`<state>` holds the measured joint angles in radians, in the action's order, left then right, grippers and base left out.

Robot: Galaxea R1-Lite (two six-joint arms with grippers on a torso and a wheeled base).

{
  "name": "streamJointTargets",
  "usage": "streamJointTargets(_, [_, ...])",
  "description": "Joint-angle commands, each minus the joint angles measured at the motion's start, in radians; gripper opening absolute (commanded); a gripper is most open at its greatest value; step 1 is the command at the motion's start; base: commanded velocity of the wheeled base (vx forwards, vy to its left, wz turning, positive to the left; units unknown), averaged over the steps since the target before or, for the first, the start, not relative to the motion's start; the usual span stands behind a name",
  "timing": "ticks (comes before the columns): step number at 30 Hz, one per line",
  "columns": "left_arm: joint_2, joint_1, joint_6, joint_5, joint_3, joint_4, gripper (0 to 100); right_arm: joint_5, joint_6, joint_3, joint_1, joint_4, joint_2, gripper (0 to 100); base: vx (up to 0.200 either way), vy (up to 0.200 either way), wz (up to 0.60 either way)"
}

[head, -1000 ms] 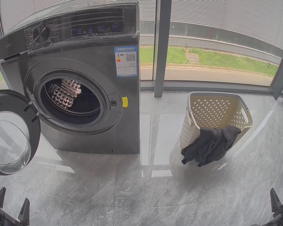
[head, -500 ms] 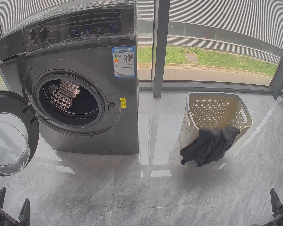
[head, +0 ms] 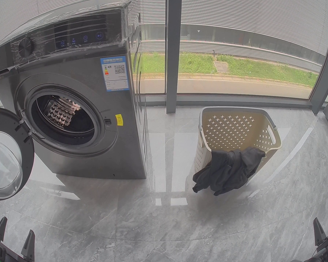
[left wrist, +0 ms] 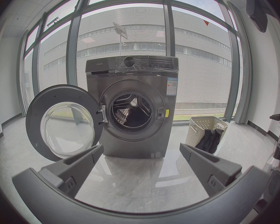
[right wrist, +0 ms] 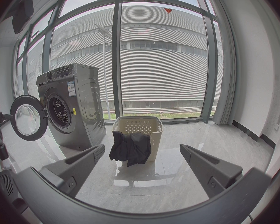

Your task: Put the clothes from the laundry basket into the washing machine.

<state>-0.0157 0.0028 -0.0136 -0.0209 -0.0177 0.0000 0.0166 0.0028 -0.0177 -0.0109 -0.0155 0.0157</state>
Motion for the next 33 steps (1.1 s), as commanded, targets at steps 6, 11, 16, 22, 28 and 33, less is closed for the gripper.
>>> streamJointTargets(6, [0.016, 0.0, 0.0, -0.001, 0.016, 0.0, 100, 0.0, 0.0, 0.008, 0.0, 0.0, -0.016, 100, 0.0, -0.2, 0.0])
streamJointTargets(11, [0.016, 0.0, 0.0, -0.001, 0.016, 0.0, 100, 0.0, 0.0, 0.008, 0.0, 0.0, -0.016, 100, 0.0, -0.2, 0.0])
streamJointTargets(16, [0.016, 0.0, 0.0, -0.001, 0.016, 0.0, 100, 0.0, 0.0, 0.008, 0.002, 0.0, -0.016, 100, 0.0, -0.2, 0.0])
streamJointTargets(22, [0.016, 0.0, 0.001, -0.001, 0.016, 0.0, 100, 0.0, 0.0, 0.008, 0.002, 0.0, -0.016, 100, 0.0, -0.133, 0.0])
streamJointTargets(28, [0.016, 0.0, 0.003, -0.001, 0.016, 0.0, 100, 0.0, 0.0, 0.008, 0.0, 0.0, -0.016, 100, 0.0, 0.0, 0.0])
streamJointTargets(33, [0.016, 0.0, 0.0, -0.001, 0.016, 0.002, 100, 0.0, 0.0, 0.008, 0.002, 0.0, -0.016, 100, 0.04, 0.0, 0.0])
